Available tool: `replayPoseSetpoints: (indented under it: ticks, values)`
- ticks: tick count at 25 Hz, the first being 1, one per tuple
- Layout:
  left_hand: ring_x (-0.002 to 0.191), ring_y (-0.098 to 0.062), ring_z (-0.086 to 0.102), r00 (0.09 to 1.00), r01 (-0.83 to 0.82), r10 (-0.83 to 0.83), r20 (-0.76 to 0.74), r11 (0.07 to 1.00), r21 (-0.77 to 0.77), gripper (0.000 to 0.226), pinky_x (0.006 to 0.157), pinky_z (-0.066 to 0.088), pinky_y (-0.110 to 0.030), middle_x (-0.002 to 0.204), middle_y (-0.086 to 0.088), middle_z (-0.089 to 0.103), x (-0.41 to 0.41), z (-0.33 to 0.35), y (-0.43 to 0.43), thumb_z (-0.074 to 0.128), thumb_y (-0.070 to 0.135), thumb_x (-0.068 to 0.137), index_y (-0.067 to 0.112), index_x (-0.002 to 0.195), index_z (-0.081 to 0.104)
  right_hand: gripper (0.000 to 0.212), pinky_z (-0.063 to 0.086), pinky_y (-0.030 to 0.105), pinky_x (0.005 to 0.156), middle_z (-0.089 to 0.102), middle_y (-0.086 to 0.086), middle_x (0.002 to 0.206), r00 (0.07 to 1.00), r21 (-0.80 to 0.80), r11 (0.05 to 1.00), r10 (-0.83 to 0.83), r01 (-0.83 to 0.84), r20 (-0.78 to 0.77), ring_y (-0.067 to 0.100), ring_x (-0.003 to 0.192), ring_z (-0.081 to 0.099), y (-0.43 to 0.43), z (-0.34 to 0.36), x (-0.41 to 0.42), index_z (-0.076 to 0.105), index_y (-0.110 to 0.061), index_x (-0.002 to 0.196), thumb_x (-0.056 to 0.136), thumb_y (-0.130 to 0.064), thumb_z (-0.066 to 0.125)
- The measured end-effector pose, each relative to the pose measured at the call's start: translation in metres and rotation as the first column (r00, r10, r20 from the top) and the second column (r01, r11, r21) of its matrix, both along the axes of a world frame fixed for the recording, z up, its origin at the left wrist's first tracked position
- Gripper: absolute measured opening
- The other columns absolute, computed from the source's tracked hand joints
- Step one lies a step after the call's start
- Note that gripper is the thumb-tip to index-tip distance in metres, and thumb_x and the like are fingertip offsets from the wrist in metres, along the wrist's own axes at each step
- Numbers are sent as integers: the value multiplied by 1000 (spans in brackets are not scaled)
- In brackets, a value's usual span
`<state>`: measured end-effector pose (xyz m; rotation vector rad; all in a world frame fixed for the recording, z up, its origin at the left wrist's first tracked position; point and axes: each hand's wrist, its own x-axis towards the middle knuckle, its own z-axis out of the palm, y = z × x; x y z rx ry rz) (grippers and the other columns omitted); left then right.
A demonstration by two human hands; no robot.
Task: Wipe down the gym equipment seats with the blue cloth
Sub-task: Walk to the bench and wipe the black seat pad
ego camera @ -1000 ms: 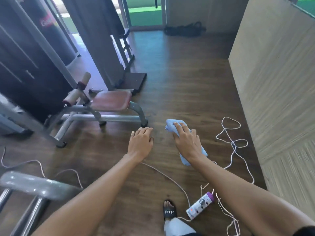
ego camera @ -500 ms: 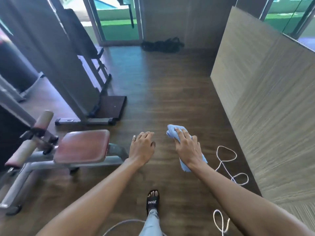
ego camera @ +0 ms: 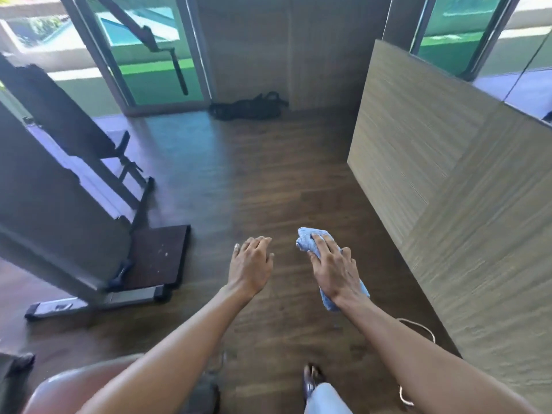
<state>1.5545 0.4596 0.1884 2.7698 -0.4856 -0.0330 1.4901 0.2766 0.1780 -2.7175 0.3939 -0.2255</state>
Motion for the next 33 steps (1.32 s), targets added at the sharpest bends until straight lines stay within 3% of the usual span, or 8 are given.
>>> replayPoseSetpoints:
  ticks: [10, 26, 33]
  values:
    - [137, -13, 35, 998, -64, 64, -7, 998, -5, 46, 116, 22, -40, 144, 6, 47, 361, -5, -107, 47, 26, 93, 21, 139, 45, 48, 46, 42, 80, 39, -10, 149, 997, -32, 997, 77, -77, -5, 30, 95, 48, -106, -1, 378, 36, -33, 143, 97, -43, 44]
    - [133, -15, 39, 991, -129, 128, 41, 992, 4, 40, 114, 25, -40, 140, 8, 50, 928, -3, -148, 49, 27, 94, 23, 133, 49, 49, 43, 41, 86, 32, -9, 154, 989, -59, 987, 146, -147, -18, 29, 105, 46, -155, 3, 953, 32, -34, 146, 98, -45, 40]
    - [136, -15, 38, 975, -219, 217, 36, 975, 43, 44, 113, 26, -42, 143, 6, 49, 1152, -18, -149, 47, 30, 94, 22, 137, 47, 47, 47, 46, 81, 49, -3, 145, 973, -50, 973, 227, -224, 52, 38, 96, 53, -165, -18, 1198, 49, -26, 138, 93, -37, 57]
